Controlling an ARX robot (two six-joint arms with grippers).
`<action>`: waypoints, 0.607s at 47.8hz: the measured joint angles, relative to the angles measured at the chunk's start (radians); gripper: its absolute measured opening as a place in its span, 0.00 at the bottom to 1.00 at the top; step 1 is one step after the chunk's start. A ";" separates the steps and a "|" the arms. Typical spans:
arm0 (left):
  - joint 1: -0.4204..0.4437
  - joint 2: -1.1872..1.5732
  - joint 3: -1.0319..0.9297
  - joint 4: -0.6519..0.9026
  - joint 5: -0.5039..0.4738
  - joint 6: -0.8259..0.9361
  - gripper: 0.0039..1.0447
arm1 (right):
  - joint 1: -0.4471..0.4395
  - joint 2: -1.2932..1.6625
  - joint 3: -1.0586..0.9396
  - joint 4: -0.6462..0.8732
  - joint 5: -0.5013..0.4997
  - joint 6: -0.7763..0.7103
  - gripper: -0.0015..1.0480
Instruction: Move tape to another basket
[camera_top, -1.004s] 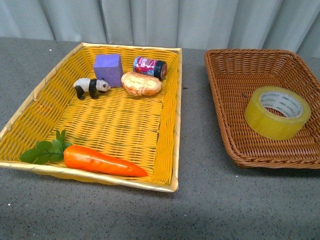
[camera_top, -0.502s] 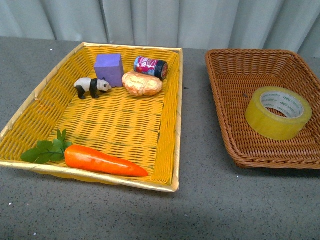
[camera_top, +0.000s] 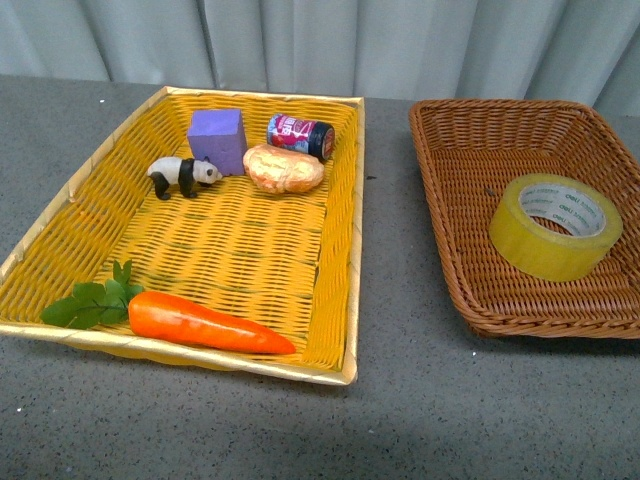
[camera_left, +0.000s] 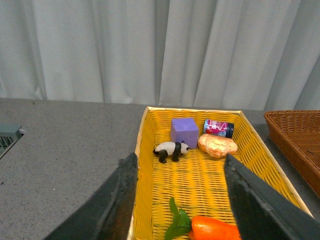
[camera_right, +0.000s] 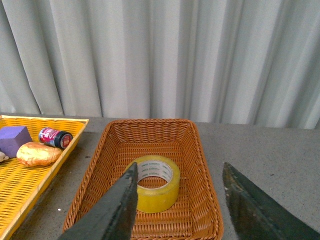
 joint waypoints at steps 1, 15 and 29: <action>0.000 0.000 0.000 0.000 0.000 0.000 0.53 | 0.000 0.000 0.000 0.000 0.000 0.000 0.51; 0.000 0.000 0.000 0.000 0.000 0.001 0.96 | 0.000 0.000 0.000 0.000 0.000 0.001 0.93; 0.000 0.000 0.000 0.000 0.000 0.003 0.94 | 0.000 0.000 0.000 0.000 0.000 0.001 0.91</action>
